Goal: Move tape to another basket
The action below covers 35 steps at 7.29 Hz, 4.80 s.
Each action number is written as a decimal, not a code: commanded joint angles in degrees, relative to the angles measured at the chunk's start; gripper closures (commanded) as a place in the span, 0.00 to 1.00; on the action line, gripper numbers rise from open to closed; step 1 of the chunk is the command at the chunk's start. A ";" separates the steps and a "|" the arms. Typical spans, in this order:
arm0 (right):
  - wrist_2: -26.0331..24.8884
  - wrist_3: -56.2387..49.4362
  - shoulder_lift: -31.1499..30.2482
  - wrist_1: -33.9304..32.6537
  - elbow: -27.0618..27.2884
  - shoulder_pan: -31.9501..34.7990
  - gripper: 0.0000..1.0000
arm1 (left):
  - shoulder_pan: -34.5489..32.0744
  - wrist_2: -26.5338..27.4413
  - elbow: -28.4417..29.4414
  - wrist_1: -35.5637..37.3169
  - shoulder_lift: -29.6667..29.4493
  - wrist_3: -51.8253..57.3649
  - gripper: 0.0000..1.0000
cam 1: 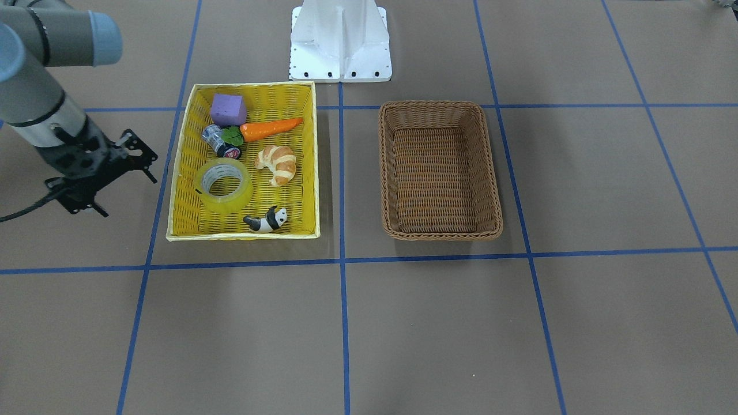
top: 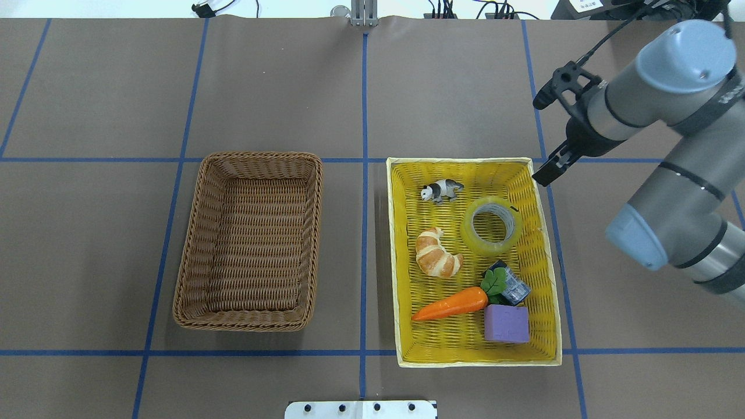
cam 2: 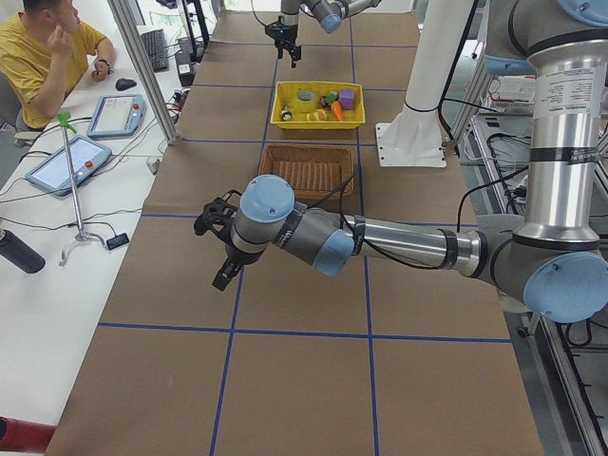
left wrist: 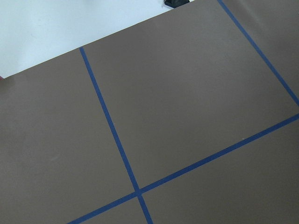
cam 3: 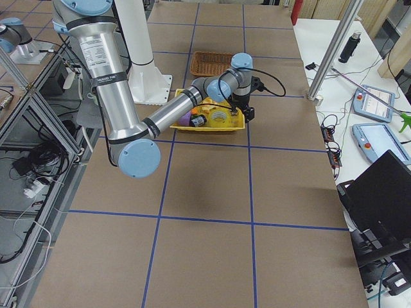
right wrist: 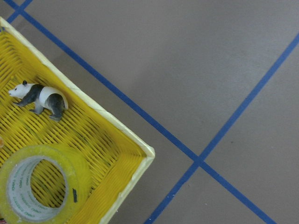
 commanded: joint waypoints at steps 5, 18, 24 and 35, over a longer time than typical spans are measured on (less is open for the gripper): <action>-3.69 4.60 2.80 1.61 -6.17 -9.07 0.44 | 0.00 -0.02 0.01 -0.08 0.17 0.08 0.01; -9.87 35.30 10.95 19.89 -1.52 -2.87 1.00 | 7.98 -6.44 -1.13 -13.70 -6.75 -12.78 0.01; -34.53 45.47 19.57 30.08 -5.99 -18.29 1.00 | 29.34 -5.91 -0.87 -30.40 -26.70 -54.90 0.01; -34.45 44.85 23.64 30.09 -5.57 -20.93 1.00 | 42.54 5.51 -0.61 -34.70 -29.28 -59.95 0.82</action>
